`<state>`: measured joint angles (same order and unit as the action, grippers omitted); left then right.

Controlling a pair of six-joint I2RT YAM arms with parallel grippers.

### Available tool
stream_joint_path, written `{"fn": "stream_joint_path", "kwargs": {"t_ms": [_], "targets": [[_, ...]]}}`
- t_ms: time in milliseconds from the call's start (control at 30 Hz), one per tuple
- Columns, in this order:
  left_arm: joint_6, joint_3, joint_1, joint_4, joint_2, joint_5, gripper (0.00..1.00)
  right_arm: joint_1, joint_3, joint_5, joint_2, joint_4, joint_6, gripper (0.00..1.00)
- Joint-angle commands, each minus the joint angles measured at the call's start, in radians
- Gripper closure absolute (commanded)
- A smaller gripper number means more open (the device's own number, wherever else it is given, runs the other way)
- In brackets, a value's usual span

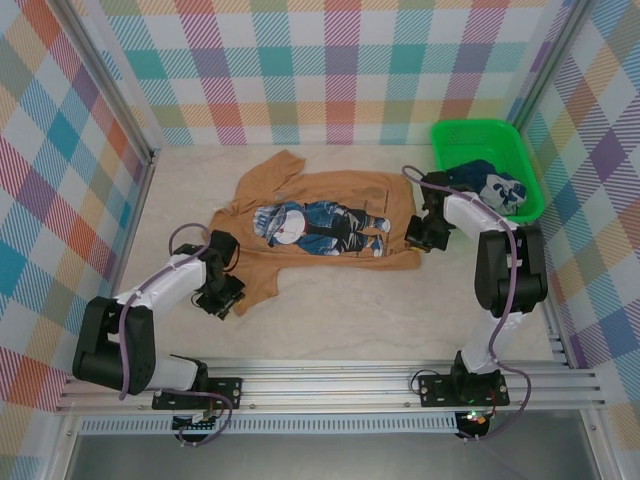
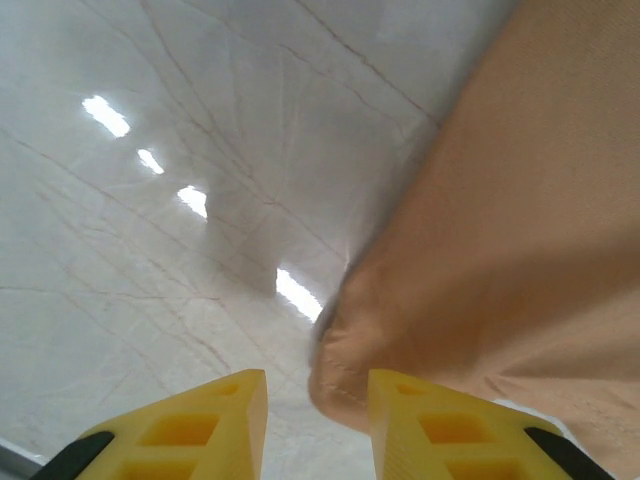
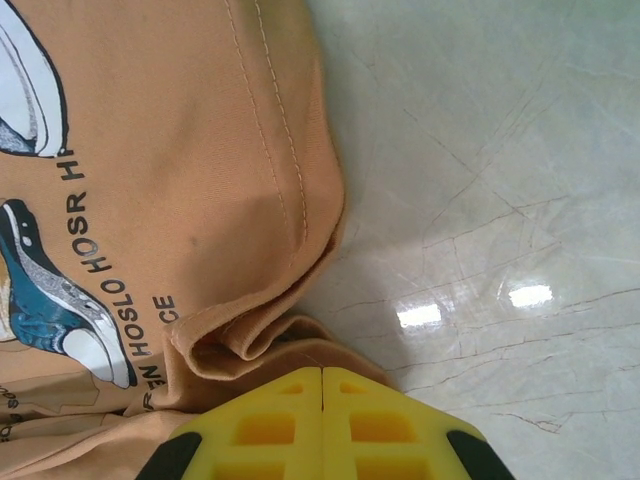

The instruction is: Fold and stack the t-shirts

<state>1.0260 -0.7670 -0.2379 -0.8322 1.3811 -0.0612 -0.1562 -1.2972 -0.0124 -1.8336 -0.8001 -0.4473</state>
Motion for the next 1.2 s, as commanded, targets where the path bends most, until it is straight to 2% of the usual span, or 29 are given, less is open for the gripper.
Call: {"fn": "stream_joint_path", "kwargs": {"t_ms": [0,233,367,600,700,767,800,833,1000,1167], "targets": [[0.035,0.009,0.003,0.033,0.020,-0.043,0.69,0.000,0.020,-0.008,0.046,-0.004,0.010,1.00],[0.021,0.031,-0.016,0.039,0.047,-0.081,0.69,-0.001,0.024,-0.004,0.041,-0.003,0.007,1.00],[0.016,0.028,-0.030,0.059,0.090,-0.100,0.65,-0.001,0.023,-0.008,0.037,0.001,0.003,1.00],[0.002,0.005,-0.047,0.097,0.157,-0.066,0.65,0.000,0.035,-0.017,0.042,0.005,0.000,1.00],[-0.005,-0.007,-0.054,0.154,0.188,-0.022,0.73,0.000,0.046,-0.024,0.049,0.011,-0.004,1.00],[-0.009,-0.027,-0.056,0.178,0.196,0.012,0.85,0.000,0.052,-0.030,0.057,0.013,-0.009,1.00],[-0.012,-0.051,-0.055,0.168,0.185,0.048,0.96,0.000,0.053,-0.033,0.067,0.012,-0.012,1.00],[-0.014,-0.079,-0.055,0.153,0.156,0.090,1.00,0.000,0.052,-0.037,0.080,0.012,-0.014,1.00],[-0.043,-0.262,-0.054,0.031,-0.042,0.302,1.00,0.000,0.018,-0.059,0.176,-0.004,-0.042,1.00],[-0.079,-0.418,-0.054,-0.006,-0.195,0.422,1.00,0.000,-0.044,-0.087,0.289,-0.025,-0.090,1.00]]}}
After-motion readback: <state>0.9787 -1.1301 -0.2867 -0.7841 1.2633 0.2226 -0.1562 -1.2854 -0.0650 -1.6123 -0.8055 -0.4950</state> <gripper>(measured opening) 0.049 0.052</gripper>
